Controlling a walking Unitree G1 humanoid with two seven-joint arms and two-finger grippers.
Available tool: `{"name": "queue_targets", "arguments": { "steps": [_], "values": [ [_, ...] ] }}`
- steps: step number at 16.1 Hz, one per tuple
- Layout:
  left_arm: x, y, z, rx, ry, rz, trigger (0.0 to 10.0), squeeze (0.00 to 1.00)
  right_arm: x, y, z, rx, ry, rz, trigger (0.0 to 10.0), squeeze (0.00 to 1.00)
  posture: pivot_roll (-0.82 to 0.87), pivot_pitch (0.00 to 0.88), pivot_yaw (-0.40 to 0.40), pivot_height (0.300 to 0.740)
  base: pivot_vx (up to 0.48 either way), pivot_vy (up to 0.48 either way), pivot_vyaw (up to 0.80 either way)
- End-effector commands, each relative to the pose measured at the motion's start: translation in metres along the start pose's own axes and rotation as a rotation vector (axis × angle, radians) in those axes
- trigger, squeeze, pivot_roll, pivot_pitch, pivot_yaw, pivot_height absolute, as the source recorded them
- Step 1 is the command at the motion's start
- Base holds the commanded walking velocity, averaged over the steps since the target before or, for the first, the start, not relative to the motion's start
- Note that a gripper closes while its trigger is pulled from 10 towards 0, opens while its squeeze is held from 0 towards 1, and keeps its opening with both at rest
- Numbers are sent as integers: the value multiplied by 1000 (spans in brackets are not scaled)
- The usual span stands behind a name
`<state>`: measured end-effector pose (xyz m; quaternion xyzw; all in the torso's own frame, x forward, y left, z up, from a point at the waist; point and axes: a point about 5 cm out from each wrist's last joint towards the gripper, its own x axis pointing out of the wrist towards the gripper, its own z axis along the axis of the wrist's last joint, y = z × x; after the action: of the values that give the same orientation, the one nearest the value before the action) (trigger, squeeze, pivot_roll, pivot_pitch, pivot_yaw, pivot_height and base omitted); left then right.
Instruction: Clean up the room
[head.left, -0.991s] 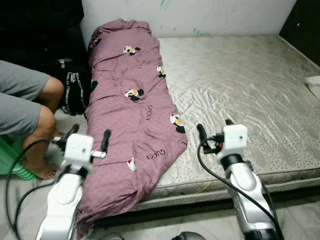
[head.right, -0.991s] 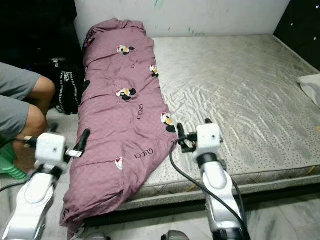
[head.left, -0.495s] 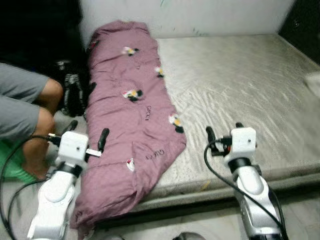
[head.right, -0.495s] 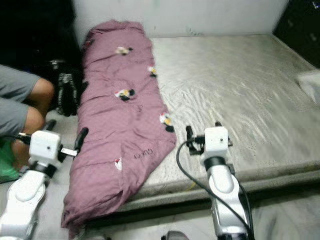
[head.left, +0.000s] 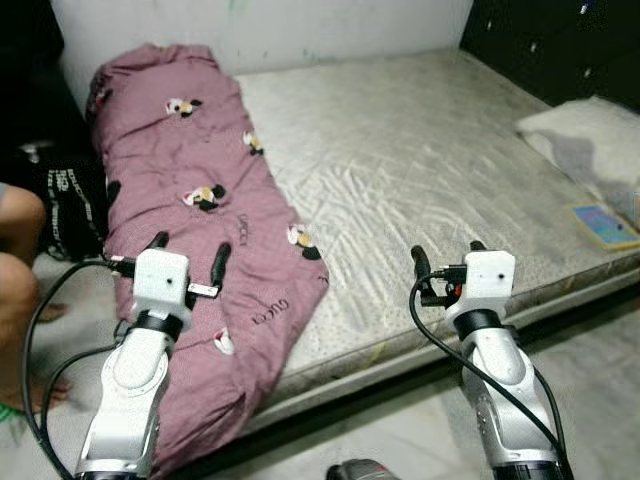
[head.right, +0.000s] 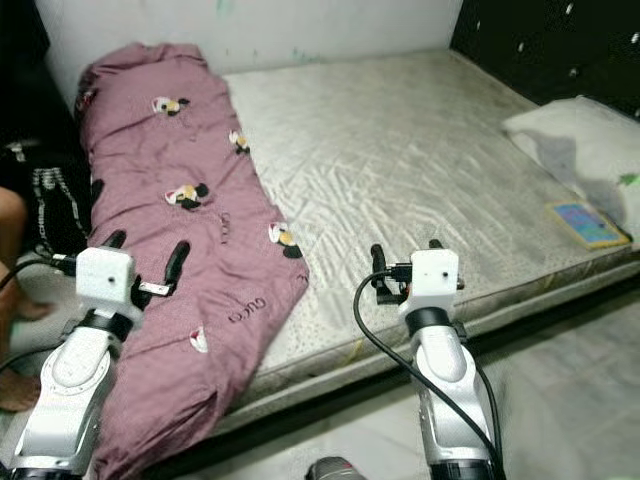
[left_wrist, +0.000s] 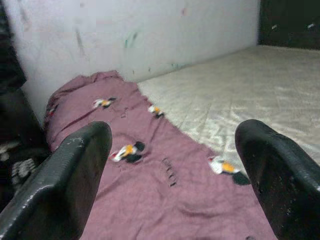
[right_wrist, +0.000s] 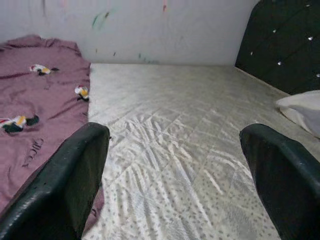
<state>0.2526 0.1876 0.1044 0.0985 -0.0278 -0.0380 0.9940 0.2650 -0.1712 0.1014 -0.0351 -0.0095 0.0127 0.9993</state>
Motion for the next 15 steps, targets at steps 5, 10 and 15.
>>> {"name": "queue_targets", "arguments": {
  "steps": [5,10,15],
  "values": [
    [3,-2,-2,-3,18,25,10000,0,2,2,-1,22,7,-1,10000,0,-52,0,-8,740,0,0,0],
    [4,-4,-1,-4,14,28,10000,0,2,3,-2,24,9,12,10000,0,-50,0,-10,716,0,0,0],
    [4,-5,0,-2,10,27,10000,0,2,4,-1,27,6,26,10000,0,-48,0,-10,663,0,0,0]
  ]
}}
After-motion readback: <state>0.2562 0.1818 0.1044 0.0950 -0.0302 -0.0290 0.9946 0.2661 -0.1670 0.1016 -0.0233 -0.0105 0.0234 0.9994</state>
